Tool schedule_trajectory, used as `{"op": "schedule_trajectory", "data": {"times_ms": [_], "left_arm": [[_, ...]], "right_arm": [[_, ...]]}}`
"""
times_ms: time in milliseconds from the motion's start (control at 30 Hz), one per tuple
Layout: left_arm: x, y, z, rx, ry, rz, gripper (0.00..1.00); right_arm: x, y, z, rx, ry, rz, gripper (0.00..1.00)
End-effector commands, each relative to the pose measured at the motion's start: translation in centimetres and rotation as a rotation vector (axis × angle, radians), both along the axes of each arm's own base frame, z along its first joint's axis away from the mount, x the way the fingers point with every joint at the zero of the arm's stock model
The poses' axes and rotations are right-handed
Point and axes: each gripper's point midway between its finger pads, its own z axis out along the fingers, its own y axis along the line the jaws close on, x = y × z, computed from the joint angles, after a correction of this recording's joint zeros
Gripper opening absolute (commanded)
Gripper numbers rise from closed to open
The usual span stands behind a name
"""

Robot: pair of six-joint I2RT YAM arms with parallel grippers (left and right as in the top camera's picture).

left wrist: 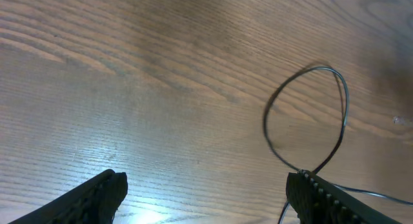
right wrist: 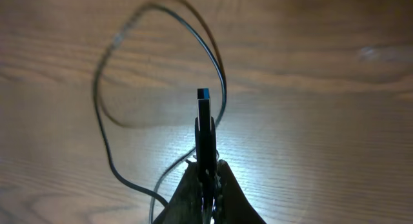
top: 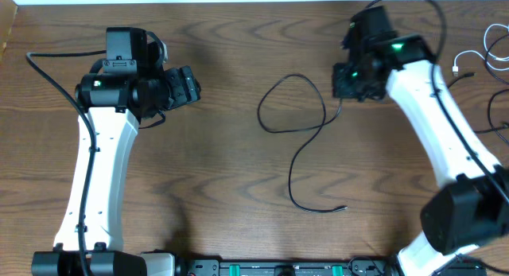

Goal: Untangle cables

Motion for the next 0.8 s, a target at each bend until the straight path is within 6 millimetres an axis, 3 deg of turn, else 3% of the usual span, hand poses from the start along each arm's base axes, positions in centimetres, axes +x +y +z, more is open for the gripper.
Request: {"op": "schedule_trajectory", "data": {"times_ms": [0,133,333,433,767], "left_arm": [[-0.2,0.2,-0.7,0.014,0.018,-0.01,0.85],[-0.2,0.2,-0.7,0.014,0.018,-0.01,0.85],[-0.2,0.2,-0.7,0.014,0.018,-0.01,0.85],[-0.2,0.2,-0.7,0.014,0.018,-0.01,0.85],[-0.2,0.2,-0.7,0.014,0.018,-0.01,0.85]], "right_arm": [[-0.1,-0.2,1.9,0.016,-0.039,0.02,0.01],[-1.0,0.5,0.1,0.006,0.009,0.043,0.01],[-2.9,2.6,-4.2,-0.014,0.08,0.101,0.02],[-3.4,2.9,-6.0,-0.024,0.09,0.096,0.14],[-4.4,2.2,-11.1,-0.038,0.097,0.066,0.31]]}}
